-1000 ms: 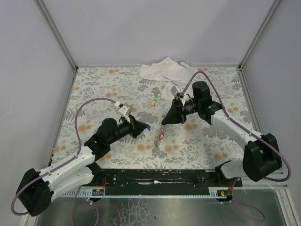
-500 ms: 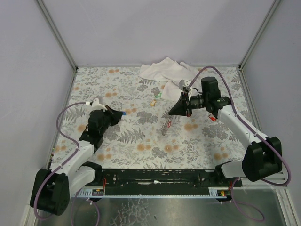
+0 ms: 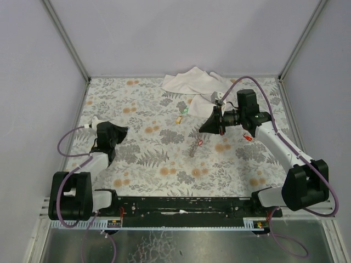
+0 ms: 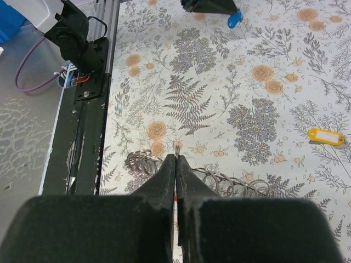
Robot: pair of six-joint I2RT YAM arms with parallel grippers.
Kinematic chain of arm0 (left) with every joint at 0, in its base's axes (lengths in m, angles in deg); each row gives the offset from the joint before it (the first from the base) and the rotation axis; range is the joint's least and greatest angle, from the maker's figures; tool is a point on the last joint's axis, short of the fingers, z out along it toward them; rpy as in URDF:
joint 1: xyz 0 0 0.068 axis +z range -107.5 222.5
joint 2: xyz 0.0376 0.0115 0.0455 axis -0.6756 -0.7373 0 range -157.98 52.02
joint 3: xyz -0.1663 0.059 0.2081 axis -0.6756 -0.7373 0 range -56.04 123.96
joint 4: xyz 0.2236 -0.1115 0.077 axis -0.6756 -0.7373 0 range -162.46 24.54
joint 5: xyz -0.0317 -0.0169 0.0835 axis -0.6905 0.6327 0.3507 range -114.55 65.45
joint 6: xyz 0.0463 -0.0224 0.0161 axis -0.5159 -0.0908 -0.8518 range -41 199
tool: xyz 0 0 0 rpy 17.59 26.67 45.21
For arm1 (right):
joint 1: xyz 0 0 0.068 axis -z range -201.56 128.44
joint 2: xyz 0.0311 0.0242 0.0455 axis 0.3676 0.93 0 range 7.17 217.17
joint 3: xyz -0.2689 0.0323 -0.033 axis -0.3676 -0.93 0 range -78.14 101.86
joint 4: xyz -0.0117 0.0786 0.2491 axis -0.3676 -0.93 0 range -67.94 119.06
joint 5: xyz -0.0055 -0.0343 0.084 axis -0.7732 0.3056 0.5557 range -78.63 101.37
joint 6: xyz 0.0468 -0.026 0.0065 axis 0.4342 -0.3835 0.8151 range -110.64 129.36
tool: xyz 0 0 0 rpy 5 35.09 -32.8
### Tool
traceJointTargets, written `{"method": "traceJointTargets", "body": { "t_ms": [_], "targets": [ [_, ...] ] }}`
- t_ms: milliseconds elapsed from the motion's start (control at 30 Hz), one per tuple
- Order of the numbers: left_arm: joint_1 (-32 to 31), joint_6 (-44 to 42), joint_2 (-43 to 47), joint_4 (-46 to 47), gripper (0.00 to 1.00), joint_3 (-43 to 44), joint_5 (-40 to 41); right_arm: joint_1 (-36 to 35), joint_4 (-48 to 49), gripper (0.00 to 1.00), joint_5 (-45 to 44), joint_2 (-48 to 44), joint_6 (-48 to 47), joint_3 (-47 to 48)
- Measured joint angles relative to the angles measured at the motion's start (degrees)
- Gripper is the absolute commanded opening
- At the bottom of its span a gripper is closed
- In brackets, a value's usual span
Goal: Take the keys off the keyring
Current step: Place the key at the center of the board.
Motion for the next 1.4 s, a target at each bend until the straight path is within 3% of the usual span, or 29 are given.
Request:
{"method": "traceJointTargets", "body": {
  "t_ms": [167,300,367,467,500,767,1033,1167,1400],
  "targets": [
    [1.86,1.33,-4.20,-1.27,0.01,5.27,4.48,0.02,-0.02,0.00,-0.02,0.00,-0.13,0.00],
    [3.17,2.75,-7.63,-2.25,0.11,7.54,6.82,0.02,-0.02,0.00,-0.02,0.00,-0.15,0.00],
    [3.54,3.41,-9.33,-3.58,0.25,8.17,7.63,0.02,-0.02,0.00,-0.02,0.00,-0.15,0.00],
    [3.93,4.11,-10.60,-6.10,0.59,8.96,8.52,0.02,-0.02,0.00,-0.04,0.00,-0.15,0.00],
    [4.11,4.31,-10.71,-6.95,0.63,9.27,8.83,0.02,-0.02,0.00,-0.04,0.00,-0.15,0.00],
    [4.48,3.17,-2.56,-12.59,0.69,9.81,6.38,0.02,-0.02,0.00,-0.04,0.00,-0.15,0.00],
    [3.13,0.44,13.51,1.75,0.64,-0.70,-19.34,0.02,0.68,0.00,0.20,0.00,0.81,0.00],
    [-6.34,-0.52,16.70,7.93,0.64,-4.83,-26.12,0.02,1.99,0.00,0.33,-0.04,2.40,0.00],
    [-33.20,-11.74,30.88,17.92,0.68,-12.07,-20.31,0.02,5.81,0.00,1.68,-0.07,6.38,-0.17]
  ]
}}
